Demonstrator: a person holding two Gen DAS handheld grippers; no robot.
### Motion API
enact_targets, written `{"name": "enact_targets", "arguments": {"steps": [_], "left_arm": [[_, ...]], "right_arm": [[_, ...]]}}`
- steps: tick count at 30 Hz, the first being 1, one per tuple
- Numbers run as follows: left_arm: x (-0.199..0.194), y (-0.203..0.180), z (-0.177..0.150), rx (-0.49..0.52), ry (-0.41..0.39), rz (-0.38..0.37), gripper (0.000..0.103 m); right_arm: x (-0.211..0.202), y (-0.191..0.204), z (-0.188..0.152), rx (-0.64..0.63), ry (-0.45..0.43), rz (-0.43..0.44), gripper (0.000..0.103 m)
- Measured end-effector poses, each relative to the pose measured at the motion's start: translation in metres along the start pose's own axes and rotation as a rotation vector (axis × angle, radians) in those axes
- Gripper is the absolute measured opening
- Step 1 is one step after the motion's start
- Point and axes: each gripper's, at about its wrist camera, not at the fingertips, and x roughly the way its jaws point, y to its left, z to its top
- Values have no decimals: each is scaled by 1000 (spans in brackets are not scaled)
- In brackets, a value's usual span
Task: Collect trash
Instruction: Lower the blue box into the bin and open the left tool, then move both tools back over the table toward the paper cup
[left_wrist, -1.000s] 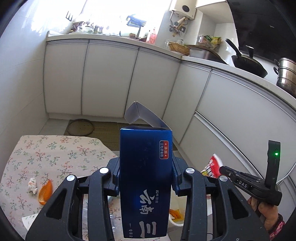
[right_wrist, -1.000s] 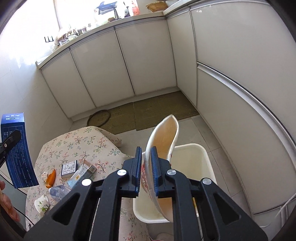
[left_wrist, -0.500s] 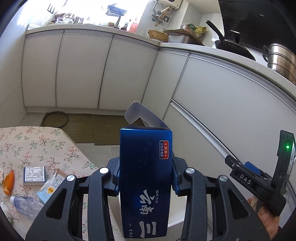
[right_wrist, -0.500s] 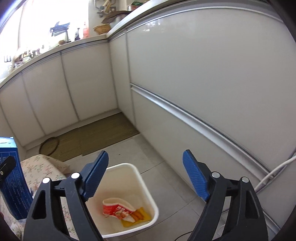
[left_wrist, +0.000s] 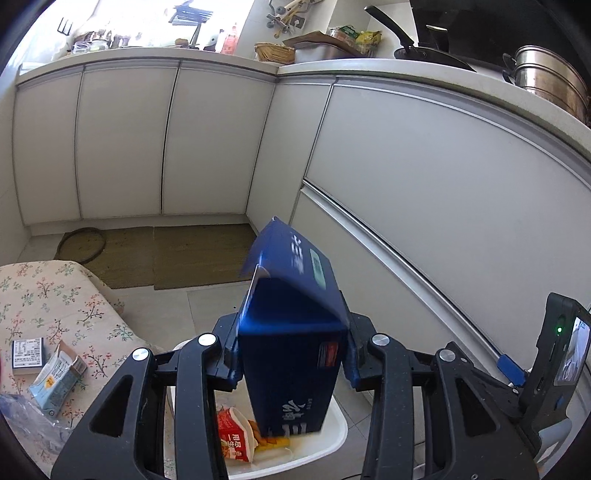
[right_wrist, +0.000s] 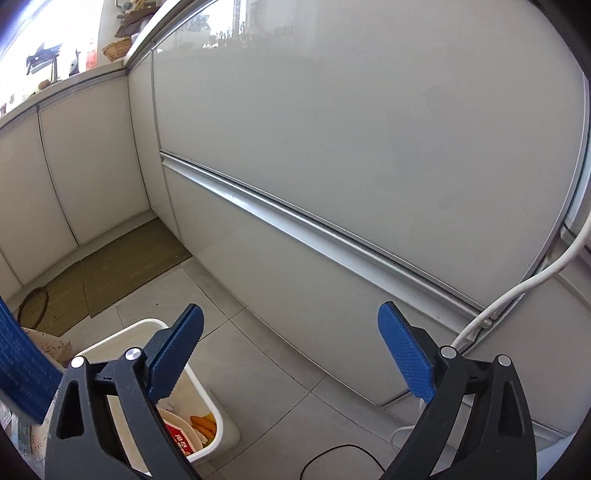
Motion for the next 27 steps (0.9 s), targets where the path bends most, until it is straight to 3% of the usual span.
{"name": "enact_targets", "arguments": {"steps": [2, 6, 17, 21, 27], "left_arm": [[8, -6, 1, 4, 7, 11, 40], [22, -8, 2, -3, 35, 31, 59], [15, -2, -5, 54, 47, 103, 76], [8, 10, -7, 52, 46, 141, 87], [-4, 37, -13, 74, 76, 210, 94]], "right_arm": [[5, -5, 1, 11, 14, -9, 93], [15, -10, 3, 28, 33, -12, 93], [10, 2, 7, 7, 18, 9, 94], [6, 13, 5, -12, 19, 26, 95], [-9, 45, 0, -69, 9, 79, 95]]}}
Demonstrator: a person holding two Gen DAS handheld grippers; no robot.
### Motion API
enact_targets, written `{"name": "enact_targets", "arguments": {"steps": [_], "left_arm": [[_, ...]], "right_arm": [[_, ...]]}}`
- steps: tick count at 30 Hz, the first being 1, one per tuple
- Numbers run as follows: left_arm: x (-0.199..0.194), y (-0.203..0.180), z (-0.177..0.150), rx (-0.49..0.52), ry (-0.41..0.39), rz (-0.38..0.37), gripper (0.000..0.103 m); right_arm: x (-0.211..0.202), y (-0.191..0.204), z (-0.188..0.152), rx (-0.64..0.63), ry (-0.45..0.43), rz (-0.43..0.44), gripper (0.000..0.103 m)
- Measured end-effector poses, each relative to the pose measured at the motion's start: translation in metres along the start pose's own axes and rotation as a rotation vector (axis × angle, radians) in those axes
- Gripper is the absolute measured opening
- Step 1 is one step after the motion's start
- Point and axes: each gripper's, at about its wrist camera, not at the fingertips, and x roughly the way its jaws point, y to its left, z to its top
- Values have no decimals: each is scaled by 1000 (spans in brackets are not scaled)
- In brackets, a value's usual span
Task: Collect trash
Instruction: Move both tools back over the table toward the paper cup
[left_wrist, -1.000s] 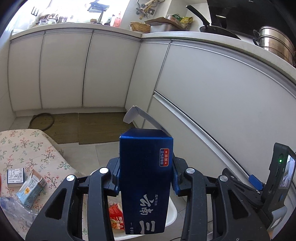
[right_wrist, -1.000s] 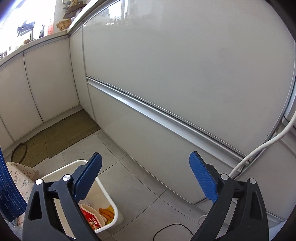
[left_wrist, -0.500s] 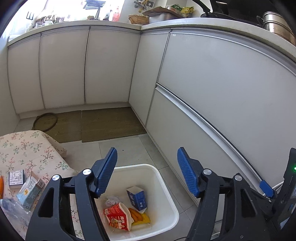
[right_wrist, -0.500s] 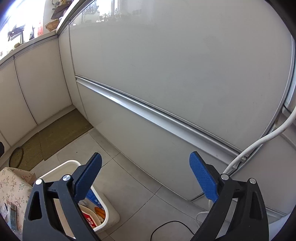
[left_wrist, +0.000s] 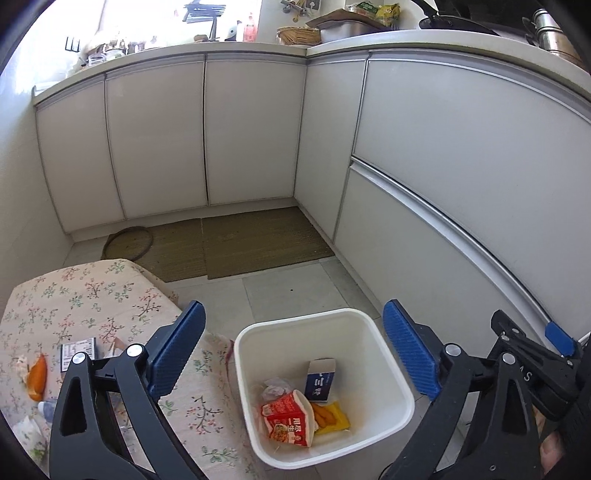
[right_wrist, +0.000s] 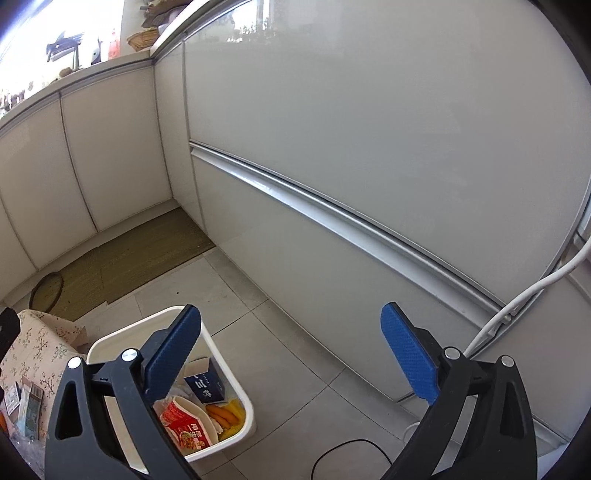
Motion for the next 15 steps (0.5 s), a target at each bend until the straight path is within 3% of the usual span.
{"name": "enact_targets", "arguments": {"steps": [7, 15], "left_arm": [[-15, 57, -9, -15, 35, 87, 95], [-39, 160, -21, -96, 92, 251, 95]], "right_arm": [[-21, 60, -11, -106, -8, 93, 95], [-47, 143, -32, -242, -4, 219, 96]]}}
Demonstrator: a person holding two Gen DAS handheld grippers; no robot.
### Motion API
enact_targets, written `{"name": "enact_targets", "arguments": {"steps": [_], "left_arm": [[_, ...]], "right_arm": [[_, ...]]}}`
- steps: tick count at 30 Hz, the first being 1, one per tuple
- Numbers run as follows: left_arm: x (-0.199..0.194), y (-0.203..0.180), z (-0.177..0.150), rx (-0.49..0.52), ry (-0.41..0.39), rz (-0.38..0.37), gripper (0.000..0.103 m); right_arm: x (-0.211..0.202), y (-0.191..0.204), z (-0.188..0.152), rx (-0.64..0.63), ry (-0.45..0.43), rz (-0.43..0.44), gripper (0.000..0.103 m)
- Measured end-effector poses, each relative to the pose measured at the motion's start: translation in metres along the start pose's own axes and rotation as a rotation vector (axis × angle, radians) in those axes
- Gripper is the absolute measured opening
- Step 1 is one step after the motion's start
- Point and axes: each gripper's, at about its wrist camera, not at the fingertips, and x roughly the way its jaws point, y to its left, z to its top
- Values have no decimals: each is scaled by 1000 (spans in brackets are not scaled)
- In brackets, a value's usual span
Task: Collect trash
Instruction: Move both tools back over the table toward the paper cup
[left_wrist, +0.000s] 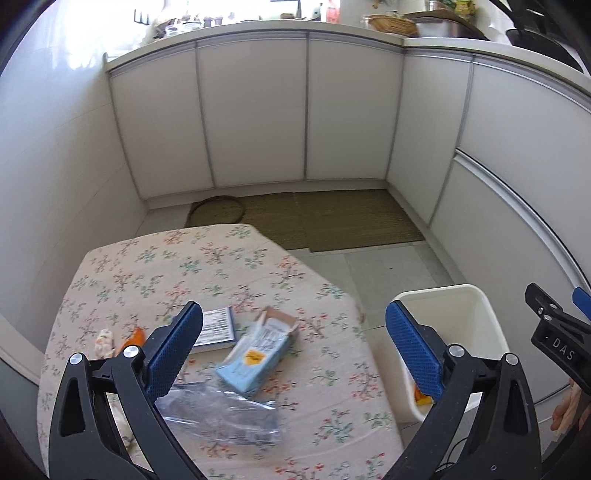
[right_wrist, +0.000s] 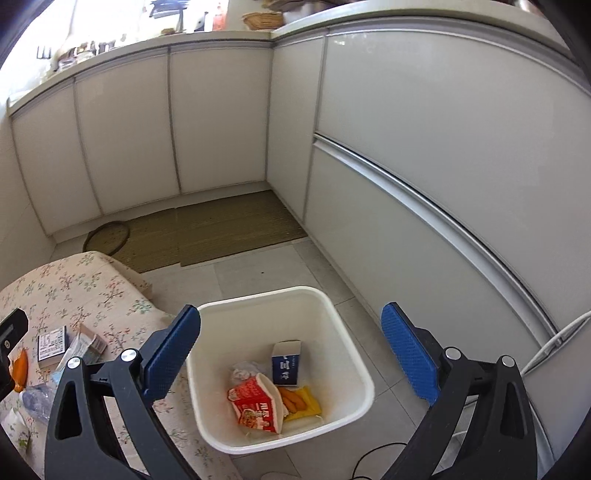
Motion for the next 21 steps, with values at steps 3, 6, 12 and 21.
{"name": "enact_targets", "arguments": {"steps": [3, 6, 12, 21], "left_arm": [[3, 43, -5, -33, 34, 52, 95], [9, 87, -13, -76, 77, 95, 95], [21, 170, -35, -181, 171, 161, 95], [31, 275, -100, -455, 486, 114, 95]], "right_arm": [[-9, 39, -6, -51, -3, 53, 96], [-13, 77, -9, -114, -6, 102, 96], [-16, 146, -22, -246, 17, 197, 96], [-25, 219, -48, -398, 65, 318, 95]]}}
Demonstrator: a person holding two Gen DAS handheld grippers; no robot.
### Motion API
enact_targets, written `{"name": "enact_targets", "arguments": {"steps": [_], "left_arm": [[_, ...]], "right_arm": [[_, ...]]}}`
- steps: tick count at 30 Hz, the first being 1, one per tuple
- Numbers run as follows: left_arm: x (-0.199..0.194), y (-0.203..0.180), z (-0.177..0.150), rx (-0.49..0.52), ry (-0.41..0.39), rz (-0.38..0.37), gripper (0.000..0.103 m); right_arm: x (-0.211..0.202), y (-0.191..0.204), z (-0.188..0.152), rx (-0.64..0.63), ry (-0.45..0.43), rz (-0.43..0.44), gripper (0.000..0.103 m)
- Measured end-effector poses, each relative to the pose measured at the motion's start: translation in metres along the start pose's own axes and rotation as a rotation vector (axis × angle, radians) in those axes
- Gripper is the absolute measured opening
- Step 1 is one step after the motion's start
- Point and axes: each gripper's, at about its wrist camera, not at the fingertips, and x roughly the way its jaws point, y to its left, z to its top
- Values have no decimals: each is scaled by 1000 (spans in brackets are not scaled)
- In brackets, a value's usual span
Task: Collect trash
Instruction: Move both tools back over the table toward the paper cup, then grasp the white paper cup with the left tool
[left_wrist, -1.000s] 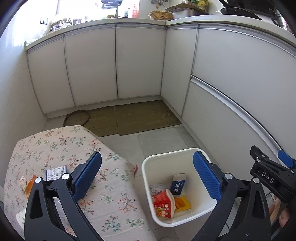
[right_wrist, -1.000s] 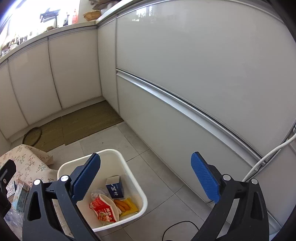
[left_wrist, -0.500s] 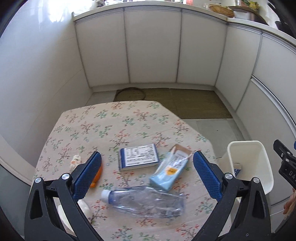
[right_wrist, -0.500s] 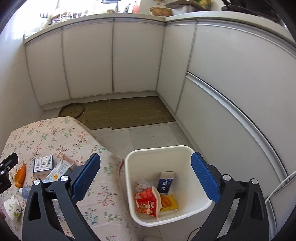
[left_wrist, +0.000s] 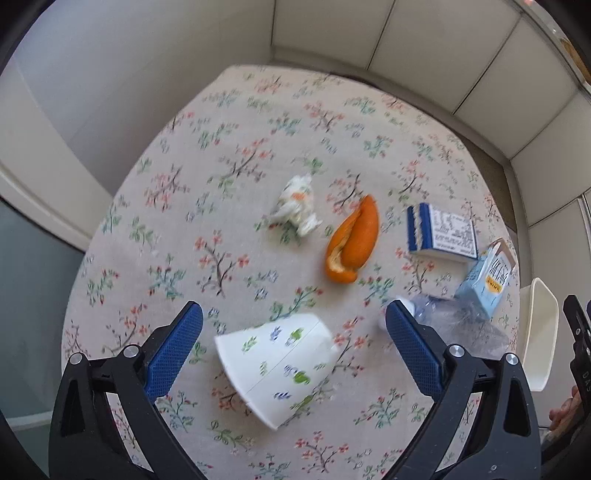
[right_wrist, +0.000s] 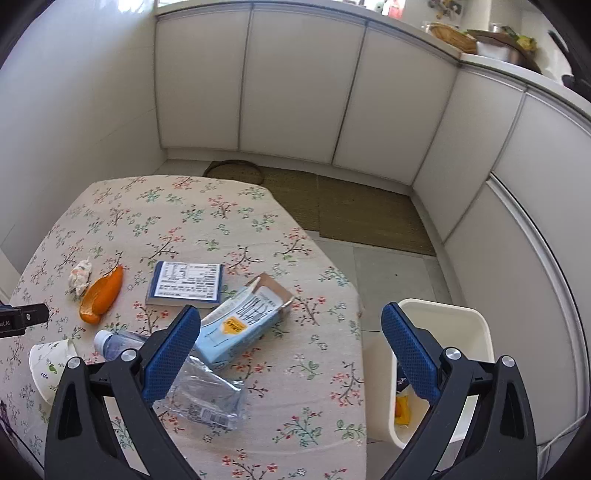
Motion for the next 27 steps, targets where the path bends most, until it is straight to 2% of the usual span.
{"name": "enact_targets", "arguments": {"steps": [3, 5, 6, 10, 13, 16, 19, 21, 24, 27], "left_arm": [[18, 29, -9, -99, 107, -86, 95], [23, 36, -10, -112, 139, -117, 95], [25, 34, -8, -87, 149, -111, 95], [38, 2, -8, 211, 215, -54, 95], [52, -19, -14, 389, 246, -40, 95], [67, -35, -21, 523, 242, 1, 95], [75, -44, -32, 589, 283, 6, 93], [72, -49, -40, 633, 282, 28, 80], [60, -47, -43, 588, 285, -26, 75], [45, -42, -48, 554, 264, -60, 73]], "right_arm": [[7, 18, 0, -42, 22, 32, 96], [11, 28, -1, -64, 33, 50, 95], [12, 32, -1, -75, 40, 60, 96], [14, 43, -4, -136, 56, 84, 96], [17, 41, -6, -162, 67, 76, 96], [23, 33, -7, -151, 87, 67, 95], [26, 27, -6, -138, 103, 79, 96], [26, 27, -5, -145, 102, 94, 95], [23, 33, -5, -174, 100, 148, 95], [21, 48, -7, -265, 100, 239, 96]]}}
